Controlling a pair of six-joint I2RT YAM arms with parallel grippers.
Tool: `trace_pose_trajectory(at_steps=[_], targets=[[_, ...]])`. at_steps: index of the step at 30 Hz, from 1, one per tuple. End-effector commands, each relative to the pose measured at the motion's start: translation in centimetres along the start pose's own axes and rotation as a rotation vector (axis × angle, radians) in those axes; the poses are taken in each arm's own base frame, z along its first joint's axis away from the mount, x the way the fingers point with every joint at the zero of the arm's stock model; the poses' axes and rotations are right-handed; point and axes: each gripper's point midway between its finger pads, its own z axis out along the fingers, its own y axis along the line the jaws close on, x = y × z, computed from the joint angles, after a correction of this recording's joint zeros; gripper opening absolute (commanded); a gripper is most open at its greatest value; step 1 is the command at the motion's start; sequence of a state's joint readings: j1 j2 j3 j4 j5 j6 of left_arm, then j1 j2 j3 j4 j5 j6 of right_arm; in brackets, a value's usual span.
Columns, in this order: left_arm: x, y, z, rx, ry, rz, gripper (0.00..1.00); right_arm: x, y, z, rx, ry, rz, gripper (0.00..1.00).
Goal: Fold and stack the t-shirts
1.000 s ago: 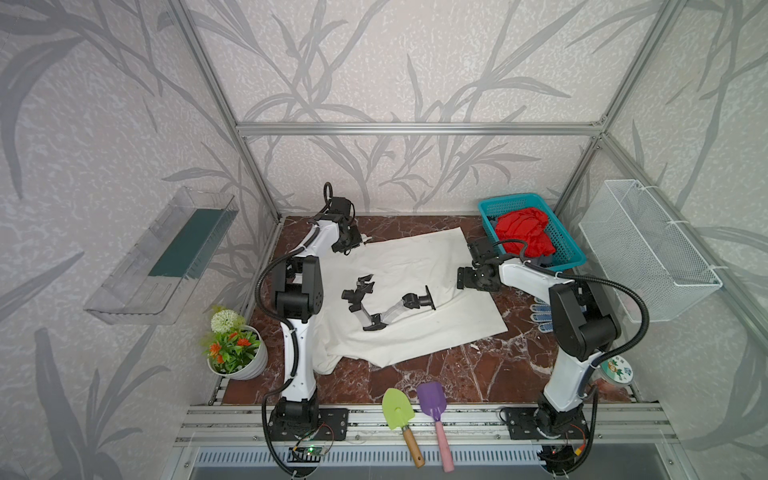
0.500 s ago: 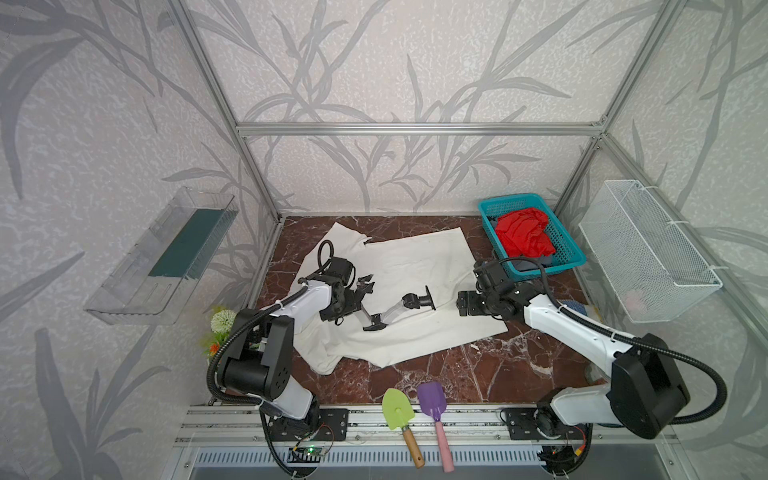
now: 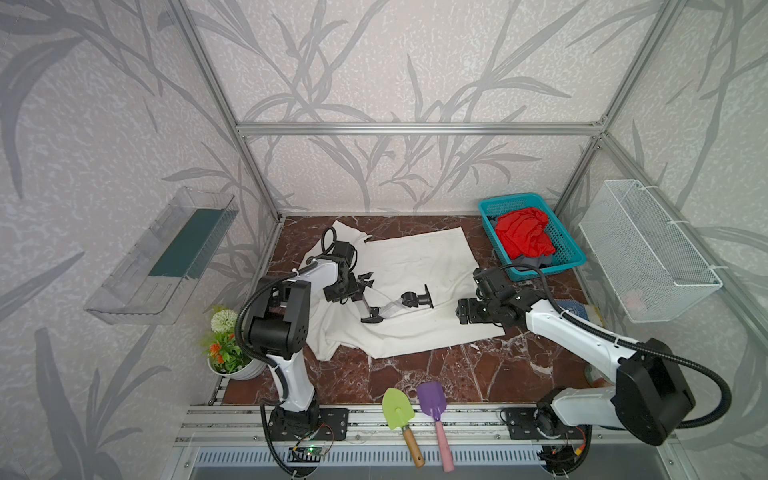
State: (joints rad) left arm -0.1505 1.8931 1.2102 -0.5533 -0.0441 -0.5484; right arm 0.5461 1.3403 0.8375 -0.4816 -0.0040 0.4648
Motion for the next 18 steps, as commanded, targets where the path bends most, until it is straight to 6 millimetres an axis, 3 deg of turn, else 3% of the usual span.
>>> trace_pose_trajectory(at_steps=[1,7,11,14,18], targets=[[-1.5,-1.4,1.5,0.019,0.043,0.031,0.32,0.8,-0.1,-0.5,-0.005,0.016,0.001,0.9],[-8.0,-6.1,-0.2,0.111,-0.018,0.105,0.33,-0.3,0.5,-0.7,-0.026,-0.014,-0.003,0.89],[-8.7,-6.2,-5.6,0.161,-0.146,0.101,0.33,-1.1,1.5,-1.1,-0.019,-0.037,-0.058,0.89],[-5.0,-3.1,-8.0,0.141,-0.172,0.033,0.33,-1.0,2.4,-0.8,-0.016,-0.037,-0.101,0.89],[2.0,2.0,-7.5,0.074,-0.133,-0.073,0.32,-0.8,4.8,0.2,-0.061,-0.033,-0.153,0.89]])
